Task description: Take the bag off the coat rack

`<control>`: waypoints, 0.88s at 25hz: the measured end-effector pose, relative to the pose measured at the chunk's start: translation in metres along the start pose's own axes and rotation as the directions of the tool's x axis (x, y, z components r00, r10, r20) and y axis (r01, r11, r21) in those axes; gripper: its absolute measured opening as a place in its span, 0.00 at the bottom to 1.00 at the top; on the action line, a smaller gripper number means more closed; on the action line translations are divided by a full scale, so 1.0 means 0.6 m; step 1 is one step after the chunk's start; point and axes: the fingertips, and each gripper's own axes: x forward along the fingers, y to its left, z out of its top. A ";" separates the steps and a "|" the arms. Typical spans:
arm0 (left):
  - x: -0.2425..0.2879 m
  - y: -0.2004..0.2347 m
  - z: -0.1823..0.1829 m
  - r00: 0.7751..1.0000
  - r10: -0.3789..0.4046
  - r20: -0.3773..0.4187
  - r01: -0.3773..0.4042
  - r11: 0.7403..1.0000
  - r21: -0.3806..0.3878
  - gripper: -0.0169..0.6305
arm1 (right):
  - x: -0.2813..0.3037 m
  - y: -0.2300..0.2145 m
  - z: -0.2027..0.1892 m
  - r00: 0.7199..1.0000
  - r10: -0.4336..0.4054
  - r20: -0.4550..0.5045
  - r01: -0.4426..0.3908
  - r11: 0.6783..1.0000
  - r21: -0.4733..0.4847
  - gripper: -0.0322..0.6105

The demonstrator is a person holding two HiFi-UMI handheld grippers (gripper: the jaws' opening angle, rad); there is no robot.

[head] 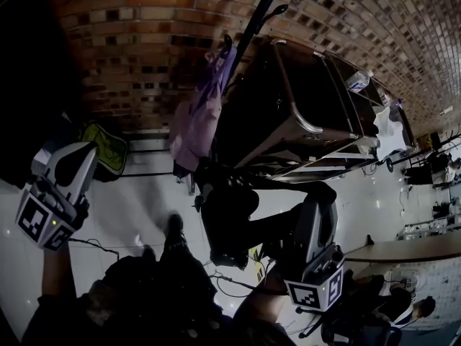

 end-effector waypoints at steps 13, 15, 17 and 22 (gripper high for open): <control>-0.179 -0.032 -0.004 1.000 0.002 0.001 -0.002 1.000 -0.012 0.05 | -0.087 0.177 -0.007 0.999 0.022 -0.030 -0.020 0.998 0.055 0.11; -0.191 -0.036 -0.004 1.000 -0.008 0.001 0.008 1.000 -0.014 0.05 | -0.098 0.188 -0.009 0.999 0.008 -0.035 -0.006 0.998 0.059 0.11; -0.199 -0.037 -0.001 1.000 -0.014 0.003 0.014 1.000 -0.017 0.05 | -0.106 0.198 -0.011 0.999 0.001 -0.045 0.001 0.999 0.054 0.11; -0.207 -0.043 -0.001 1.000 -0.030 0.007 0.030 0.999 -0.019 0.05 | -0.122 0.209 -0.009 0.998 -0.019 -0.056 0.021 0.999 0.038 0.11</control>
